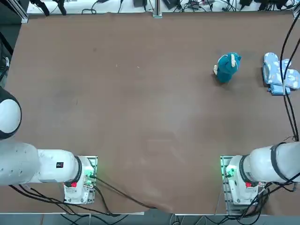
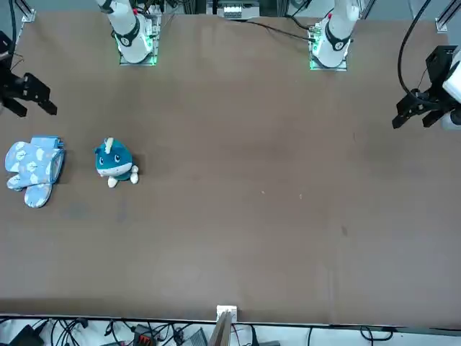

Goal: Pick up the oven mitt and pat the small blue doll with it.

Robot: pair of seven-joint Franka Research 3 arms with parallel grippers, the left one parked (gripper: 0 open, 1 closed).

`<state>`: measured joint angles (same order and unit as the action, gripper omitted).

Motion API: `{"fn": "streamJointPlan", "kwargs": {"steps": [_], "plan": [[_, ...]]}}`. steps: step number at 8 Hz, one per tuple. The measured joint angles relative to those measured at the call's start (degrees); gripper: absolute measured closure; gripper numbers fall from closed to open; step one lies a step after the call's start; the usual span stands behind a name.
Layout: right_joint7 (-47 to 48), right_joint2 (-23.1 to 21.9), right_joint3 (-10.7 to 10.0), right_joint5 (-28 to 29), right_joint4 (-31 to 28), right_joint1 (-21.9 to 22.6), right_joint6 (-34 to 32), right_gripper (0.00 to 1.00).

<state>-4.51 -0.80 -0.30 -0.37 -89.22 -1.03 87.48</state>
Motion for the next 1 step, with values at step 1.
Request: {"fn": "streamJointPlan", "kwargs": {"steps": [1], "plan": [[-0.01,-0.07,0.0,0.01,0.0,0.0,0.07,0.0]]}}
